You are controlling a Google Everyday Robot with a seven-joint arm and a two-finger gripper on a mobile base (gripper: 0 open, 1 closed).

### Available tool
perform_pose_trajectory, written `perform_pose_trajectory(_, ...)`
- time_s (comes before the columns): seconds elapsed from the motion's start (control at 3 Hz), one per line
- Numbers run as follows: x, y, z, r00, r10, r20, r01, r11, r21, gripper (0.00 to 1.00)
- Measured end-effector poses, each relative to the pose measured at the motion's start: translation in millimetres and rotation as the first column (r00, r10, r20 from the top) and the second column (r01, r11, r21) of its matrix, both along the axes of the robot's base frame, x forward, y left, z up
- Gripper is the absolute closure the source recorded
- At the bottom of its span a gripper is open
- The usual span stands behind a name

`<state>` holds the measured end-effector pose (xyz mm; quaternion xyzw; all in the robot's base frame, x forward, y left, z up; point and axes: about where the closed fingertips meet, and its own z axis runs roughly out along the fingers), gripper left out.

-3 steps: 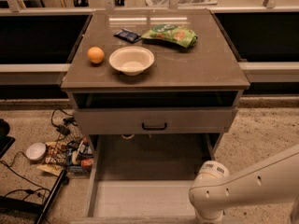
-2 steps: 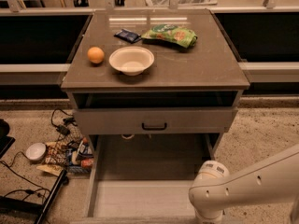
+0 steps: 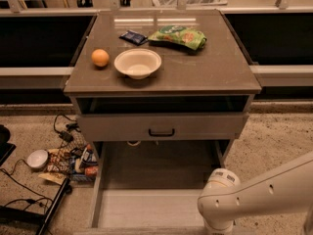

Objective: Open middle drawer

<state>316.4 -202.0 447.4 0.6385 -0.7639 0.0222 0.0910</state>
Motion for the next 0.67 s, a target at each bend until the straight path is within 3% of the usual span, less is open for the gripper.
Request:
perform_pose_trajectory(0.33,-0.5,-0.5,0.0,1.0000,0.000,0.000,0.000,1.000,-0.001,0.00)
perform_pose_trajectory(0.67,-0.5,-0.5,0.1,1.0000,0.000,0.000,0.000,1.000,-0.001,0.00)
